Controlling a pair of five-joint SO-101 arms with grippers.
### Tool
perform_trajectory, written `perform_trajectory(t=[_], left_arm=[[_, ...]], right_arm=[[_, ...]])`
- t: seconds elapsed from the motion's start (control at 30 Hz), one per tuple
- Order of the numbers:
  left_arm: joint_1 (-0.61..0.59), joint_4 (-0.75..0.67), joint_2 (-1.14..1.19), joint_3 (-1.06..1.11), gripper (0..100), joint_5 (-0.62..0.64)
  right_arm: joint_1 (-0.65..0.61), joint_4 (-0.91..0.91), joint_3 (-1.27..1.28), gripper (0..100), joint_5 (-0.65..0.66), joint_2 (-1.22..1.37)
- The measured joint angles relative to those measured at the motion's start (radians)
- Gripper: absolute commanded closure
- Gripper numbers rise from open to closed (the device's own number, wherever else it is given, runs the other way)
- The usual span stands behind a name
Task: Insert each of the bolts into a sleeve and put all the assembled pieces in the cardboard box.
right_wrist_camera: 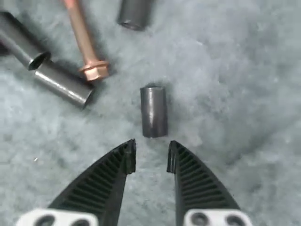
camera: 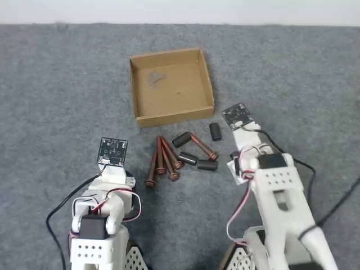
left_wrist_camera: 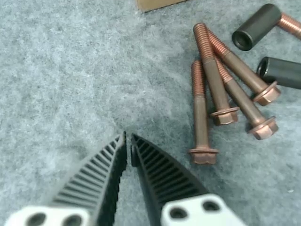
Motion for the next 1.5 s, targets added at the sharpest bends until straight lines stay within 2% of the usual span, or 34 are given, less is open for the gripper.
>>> perform_trajectory(t=[0.2,0.5,0.7,0.83,1.17,1.37,1.5], left_arm=[[0.0,0.0,0.0,0.0,98,0.0],[0.0,0.0,0.0,0.0,98,0.0],[0.0,0.0,0.0,0.0,98,0.0],[0.0,0.002,0.0,0.0,98,0.0],[0.0,0.002,0.0,0.0,98,0.0],[0.0,0.002,0.0,0.0,98,0.0],[0.0,-0.054,0.0,0.0,98,0.0]], right_arm=[[-0.003,-0.087,-0.023,89.3,0.008,0.141],[0.0,-0.209,-0.023,89.5,0.112,0.29],[-0.003,-0.224,-0.049,90.0,0.115,0.321],[0.0,-0.224,-0.049,99.8,0.115,0.33],[0.003,-0.221,-0.049,99.1,0.115,0.33],[0.026,-0.15,-0.072,99.1,0.115,0.33],[0.026,-0.15,-0.072,99.1,0.115,0.33]])
